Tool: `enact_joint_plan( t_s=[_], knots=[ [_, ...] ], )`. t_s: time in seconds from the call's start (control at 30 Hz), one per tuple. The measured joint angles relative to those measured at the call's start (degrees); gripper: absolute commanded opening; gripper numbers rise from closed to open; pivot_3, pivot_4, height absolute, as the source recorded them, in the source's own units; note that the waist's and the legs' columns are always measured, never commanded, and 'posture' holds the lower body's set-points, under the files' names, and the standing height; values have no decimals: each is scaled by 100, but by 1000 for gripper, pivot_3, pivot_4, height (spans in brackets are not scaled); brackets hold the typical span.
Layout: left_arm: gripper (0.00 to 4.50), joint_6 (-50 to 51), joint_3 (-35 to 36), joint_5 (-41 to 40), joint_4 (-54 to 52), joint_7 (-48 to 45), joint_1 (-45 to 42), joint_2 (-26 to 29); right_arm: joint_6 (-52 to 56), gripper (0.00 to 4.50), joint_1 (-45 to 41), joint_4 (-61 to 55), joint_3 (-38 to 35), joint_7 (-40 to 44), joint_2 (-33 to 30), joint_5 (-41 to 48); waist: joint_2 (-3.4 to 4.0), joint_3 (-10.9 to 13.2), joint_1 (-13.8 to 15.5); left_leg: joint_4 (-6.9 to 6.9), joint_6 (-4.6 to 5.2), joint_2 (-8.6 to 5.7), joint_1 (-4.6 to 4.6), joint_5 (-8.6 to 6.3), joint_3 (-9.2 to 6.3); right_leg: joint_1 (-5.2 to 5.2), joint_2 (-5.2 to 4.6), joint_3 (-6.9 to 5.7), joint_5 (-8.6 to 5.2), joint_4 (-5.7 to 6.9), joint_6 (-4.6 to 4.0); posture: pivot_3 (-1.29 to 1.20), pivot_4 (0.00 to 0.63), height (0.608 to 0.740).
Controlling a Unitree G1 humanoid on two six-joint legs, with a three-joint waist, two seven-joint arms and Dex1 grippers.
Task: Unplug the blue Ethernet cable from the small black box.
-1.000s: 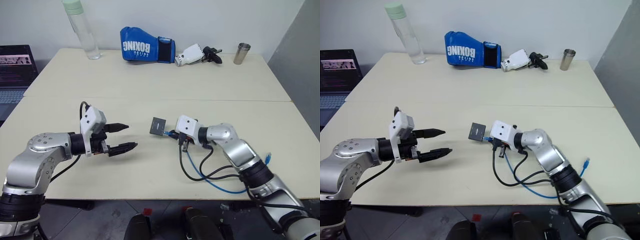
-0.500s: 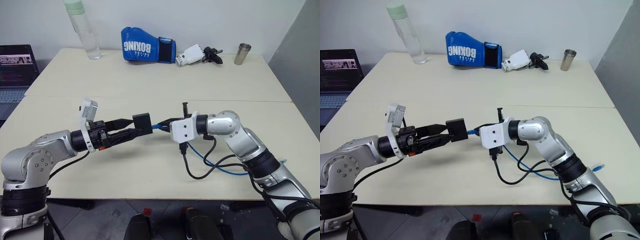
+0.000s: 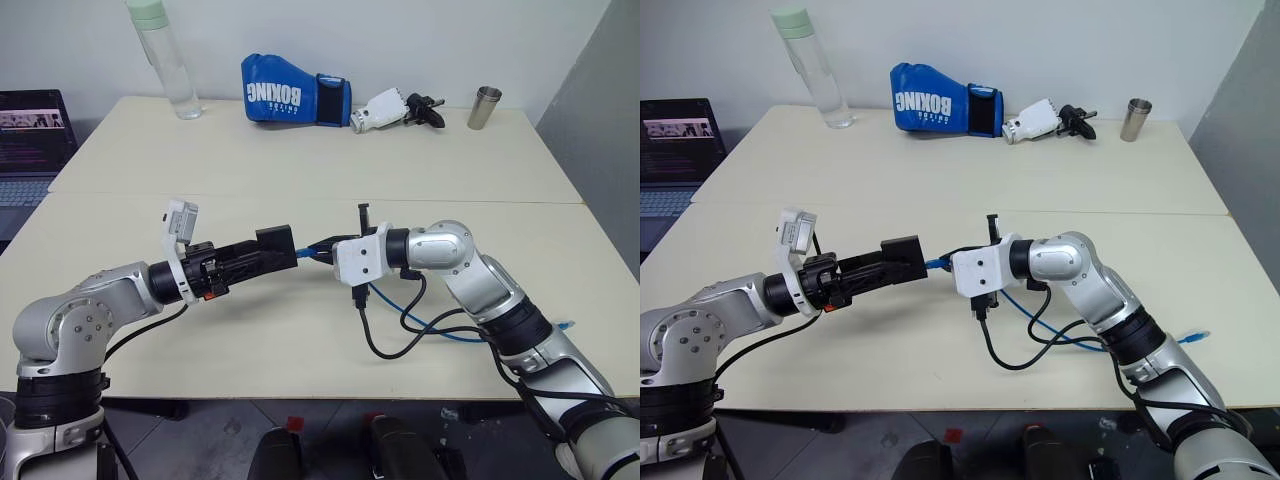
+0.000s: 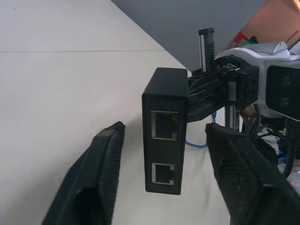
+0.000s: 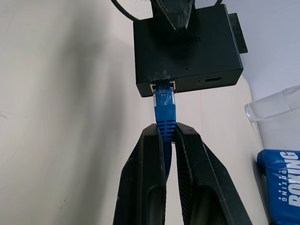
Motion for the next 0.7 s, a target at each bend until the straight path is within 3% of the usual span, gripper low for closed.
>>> enact_joint_plan(
  t_s=[0.2,0.47,0.5,0.7],
  knots=[
    [757,76,-1,-90,11,-37,-2,0,3,44,0,0,-22,-2,-9,-5,0,0,-1,0,0,0,0,0,0,0,0,0,0,0,0,0,150,740],
    [759,17,-33,-50,11,-51,-2,0,1,39,0,0,-22,-1,-15,-15,0,0,0,0,0,0,0,0,-1,0,0,0,0,0,0,0,150,740],
    [759,-16,-44,-21,11,-56,-3,0,2,743,0,-1,-23,0,-17,-14,0,0,1,0,0,0,0,0,0,0,0,0,0,0,0,0,150,740],
    [759,-265,-178,334,240,-82,-196,5,169,1848,1,-500,-46,367,-127,202,0,0,12,0,0,-1,-1,0,-1,0,0,-2,0,-1,0,0,150,740]
  ],
)
